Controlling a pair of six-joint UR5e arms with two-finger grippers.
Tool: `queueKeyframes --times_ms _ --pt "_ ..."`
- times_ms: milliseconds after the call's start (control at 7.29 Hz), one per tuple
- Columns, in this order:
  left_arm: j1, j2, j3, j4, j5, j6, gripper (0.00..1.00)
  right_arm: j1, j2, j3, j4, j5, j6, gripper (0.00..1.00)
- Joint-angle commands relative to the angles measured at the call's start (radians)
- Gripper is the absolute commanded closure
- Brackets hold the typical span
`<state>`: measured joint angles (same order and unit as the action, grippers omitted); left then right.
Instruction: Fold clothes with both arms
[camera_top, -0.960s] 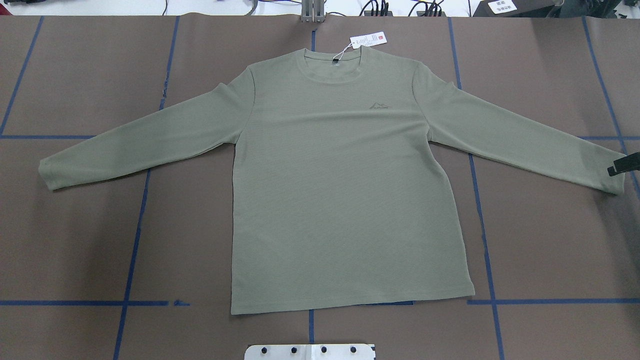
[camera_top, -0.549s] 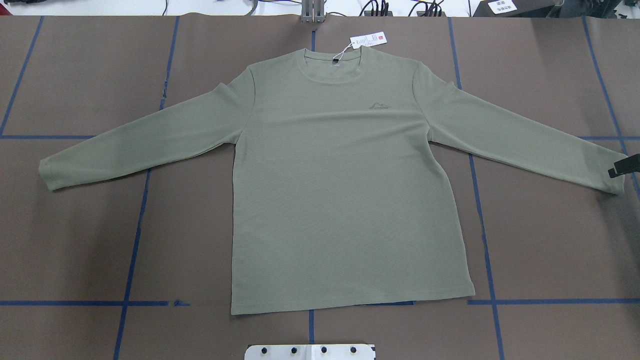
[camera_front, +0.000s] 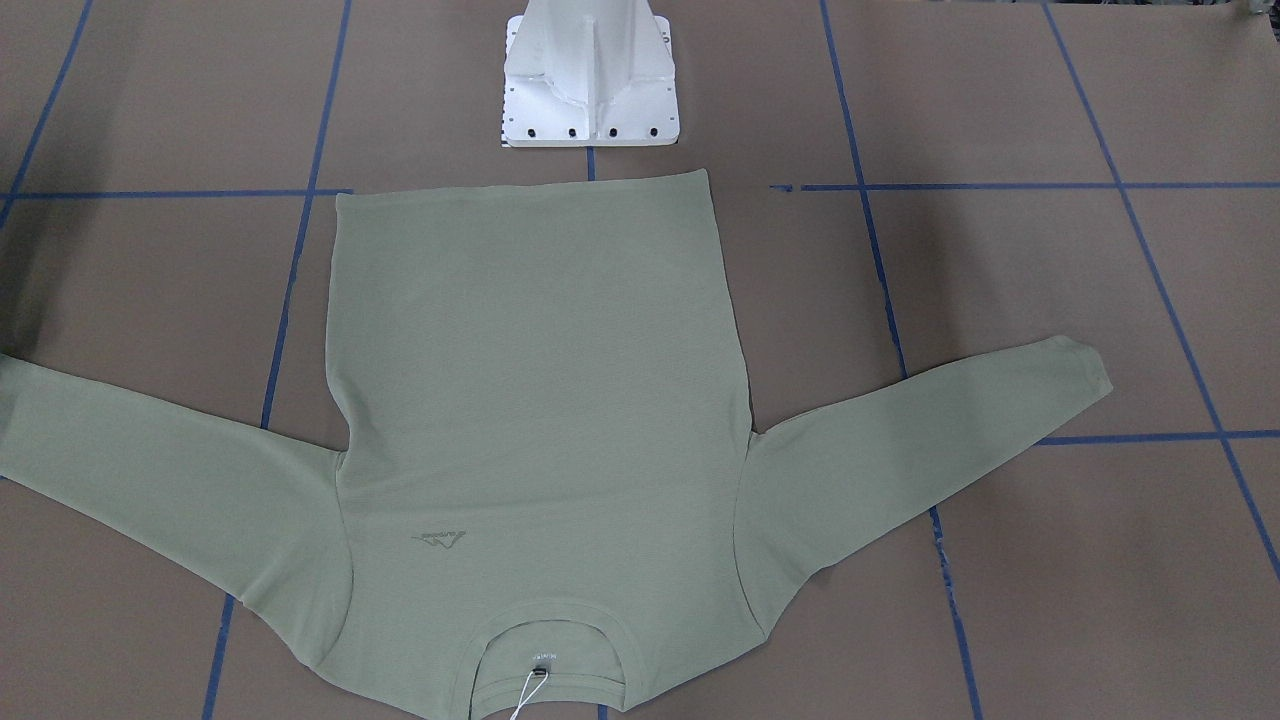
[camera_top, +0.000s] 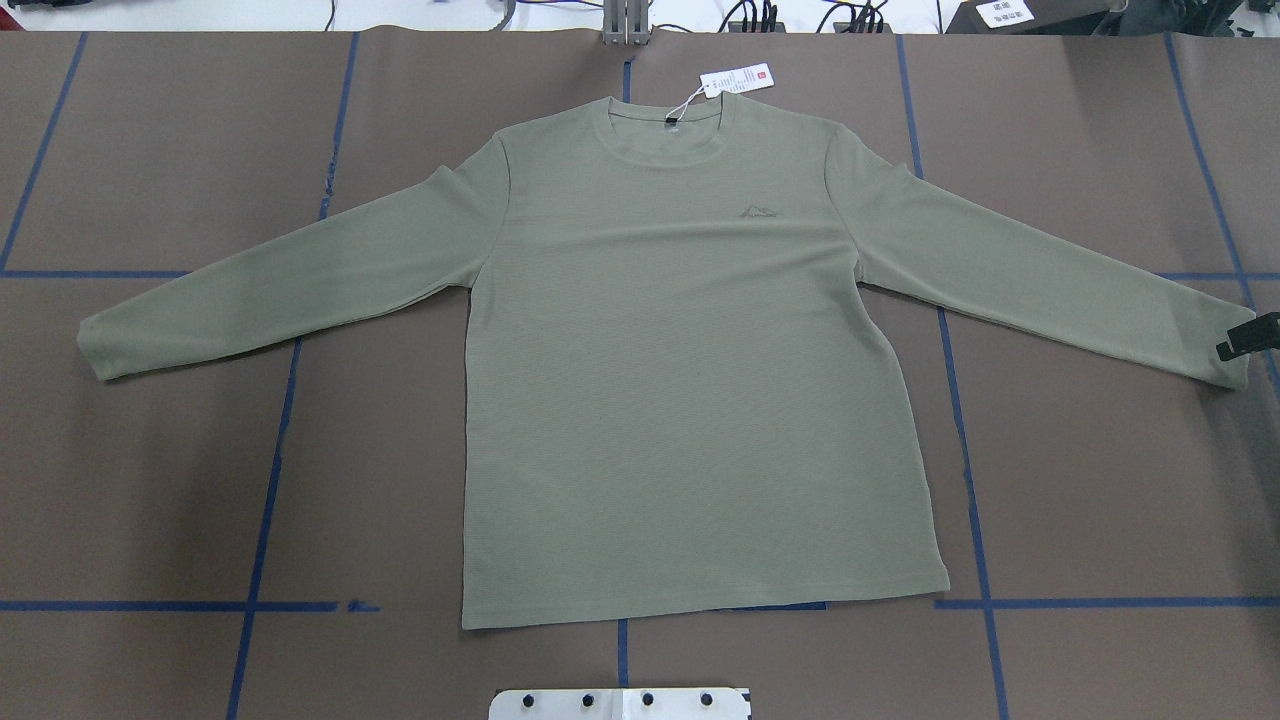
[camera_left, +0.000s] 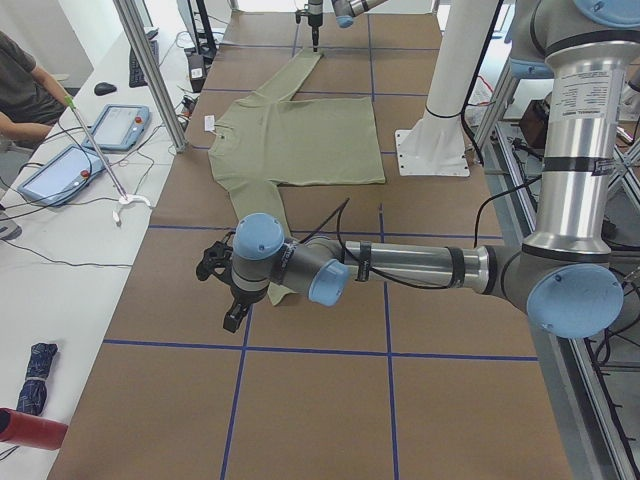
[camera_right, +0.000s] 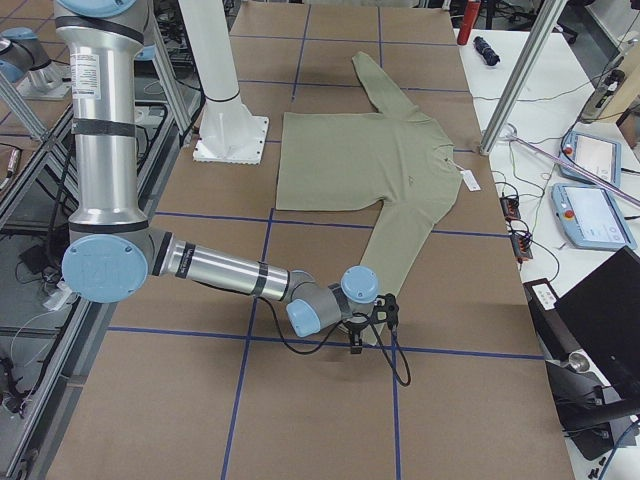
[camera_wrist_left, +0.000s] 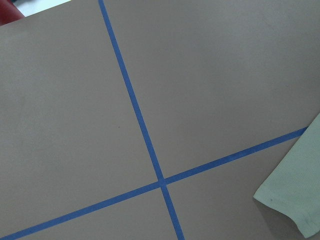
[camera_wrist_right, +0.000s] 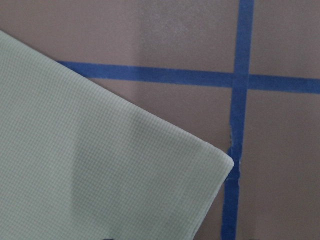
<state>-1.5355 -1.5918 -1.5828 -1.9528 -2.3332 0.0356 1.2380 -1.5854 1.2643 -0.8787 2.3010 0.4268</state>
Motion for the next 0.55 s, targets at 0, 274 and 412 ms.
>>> queueKeyframes --times_ms 0,274,412 --pt "0.0 0.0 0.001 0.0 0.0 0.001 0.0 -0.003 0.004 -0.005 -0.009 0.0 0.001 0.17" --pt "0.0 -0.002 0.001 0.0 0.0 -0.002 0.0 -0.005 0.008 -0.003 -0.016 0.002 0.001 0.46" --pt "0.0 -0.002 0.001 0.0 0.0 -0.002 0.0 -0.005 0.008 -0.005 -0.016 0.002 0.001 0.64"
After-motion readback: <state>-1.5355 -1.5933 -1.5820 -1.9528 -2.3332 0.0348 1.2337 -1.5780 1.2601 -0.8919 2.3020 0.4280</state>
